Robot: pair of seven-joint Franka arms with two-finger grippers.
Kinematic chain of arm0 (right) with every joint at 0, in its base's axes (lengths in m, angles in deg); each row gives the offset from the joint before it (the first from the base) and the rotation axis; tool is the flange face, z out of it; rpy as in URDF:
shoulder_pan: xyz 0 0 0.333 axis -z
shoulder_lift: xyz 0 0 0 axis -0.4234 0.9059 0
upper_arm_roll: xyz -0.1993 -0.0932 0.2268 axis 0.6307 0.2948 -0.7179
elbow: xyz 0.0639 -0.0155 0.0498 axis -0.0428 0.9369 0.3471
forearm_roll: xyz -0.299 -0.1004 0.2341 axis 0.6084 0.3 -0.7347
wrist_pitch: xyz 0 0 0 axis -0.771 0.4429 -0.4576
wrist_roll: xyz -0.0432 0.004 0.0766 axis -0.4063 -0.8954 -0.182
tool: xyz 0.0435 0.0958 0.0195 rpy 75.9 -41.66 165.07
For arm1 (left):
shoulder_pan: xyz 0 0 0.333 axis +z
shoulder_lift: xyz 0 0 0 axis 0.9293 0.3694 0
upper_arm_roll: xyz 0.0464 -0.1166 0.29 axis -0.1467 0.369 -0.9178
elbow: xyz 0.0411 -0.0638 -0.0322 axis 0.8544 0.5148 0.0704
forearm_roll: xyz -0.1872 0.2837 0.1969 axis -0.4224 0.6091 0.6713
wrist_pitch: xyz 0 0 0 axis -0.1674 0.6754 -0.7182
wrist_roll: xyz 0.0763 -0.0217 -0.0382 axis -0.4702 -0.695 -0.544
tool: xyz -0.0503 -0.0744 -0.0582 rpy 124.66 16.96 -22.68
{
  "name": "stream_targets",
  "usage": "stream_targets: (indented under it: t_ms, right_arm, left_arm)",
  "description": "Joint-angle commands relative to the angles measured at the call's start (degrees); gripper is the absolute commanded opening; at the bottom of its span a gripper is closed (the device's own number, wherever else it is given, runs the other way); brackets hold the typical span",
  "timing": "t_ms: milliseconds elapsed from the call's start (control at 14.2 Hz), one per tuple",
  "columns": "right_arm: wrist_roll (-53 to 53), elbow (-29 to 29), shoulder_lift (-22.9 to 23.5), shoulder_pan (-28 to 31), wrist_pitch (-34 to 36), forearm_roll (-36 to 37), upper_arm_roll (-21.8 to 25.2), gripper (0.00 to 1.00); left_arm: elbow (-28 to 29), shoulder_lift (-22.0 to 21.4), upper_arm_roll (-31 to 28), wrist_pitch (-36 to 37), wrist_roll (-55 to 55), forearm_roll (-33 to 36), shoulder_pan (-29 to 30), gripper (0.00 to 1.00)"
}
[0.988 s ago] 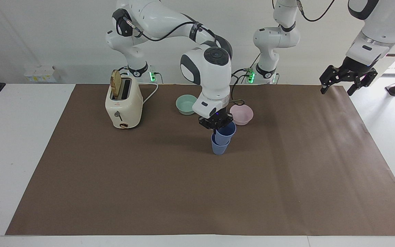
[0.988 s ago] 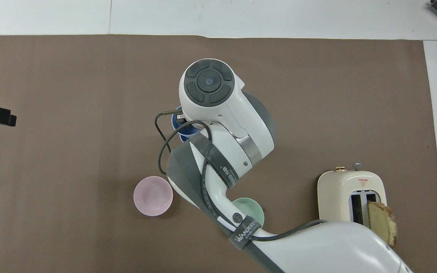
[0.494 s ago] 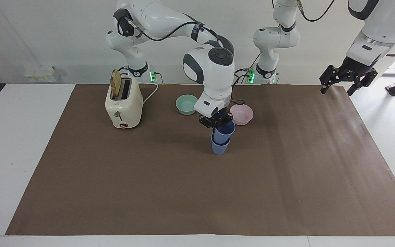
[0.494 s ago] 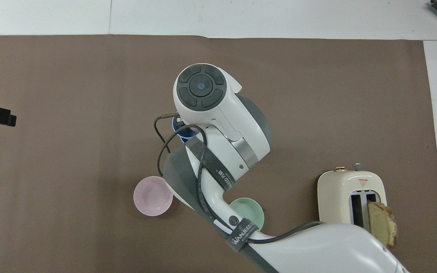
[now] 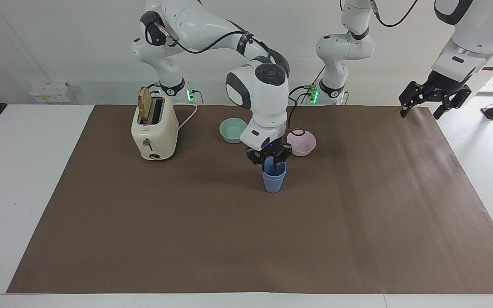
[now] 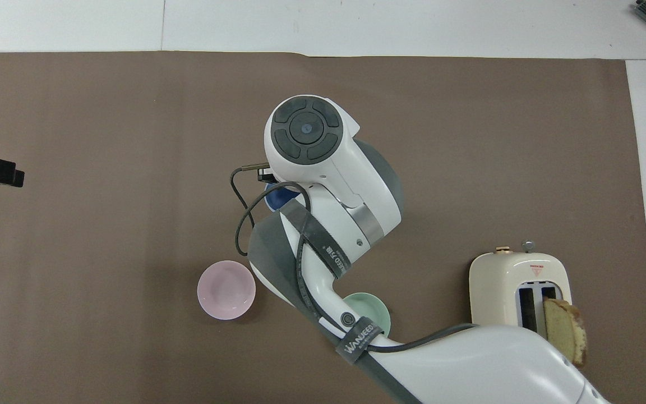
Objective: Stack blue cups with both arms
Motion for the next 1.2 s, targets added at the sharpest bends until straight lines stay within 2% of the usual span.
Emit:
stream_targets:
  t_ms: [0,282,423,705,988,1129]
  right_arm:
    - [-1.26,1.00,-1.31,0.43,2.31,0.15,-0.28,1.00]
    - [0.84,0.92,-9.38,5.25,10.83,0.07,-0.19,1.00]
    - [6.00,0.74,-12.73,7.80,16.45,0.15,-0.11,1.00]
    - [19.90,0.74,-19.58,18.78,22.00,-0.64,-0.28,1.00]
    - [22.64,1.17,-23.19,25.46,25.17,-0.45,-0.02,1.00]
    - [28.59,2.32,-23.82,30.38,26.75,-0.98,-0.02,1.00]
  left_arm:
    - [1.15,-0.96,0.38,-0.30,0.38,0.62,0.64,1.00]
    - [1.15,-0.96,0.38,-0.30,0.29,0.62,0.64,1.00]
    - [1.15,-0.96,0.38,-0.30,0.29,0.62,0.64,1.00]
    - [1.15,-0.96,0.38,-0.30,0.38,0.62,0.64,1.00]
    - [1.15,-0.96,0.38,-0.30,0.38,0.62,0.64,1.00]
    - [1.15,-0.96,0.38,-0.30,0.38,0.62,0.64,1.00]
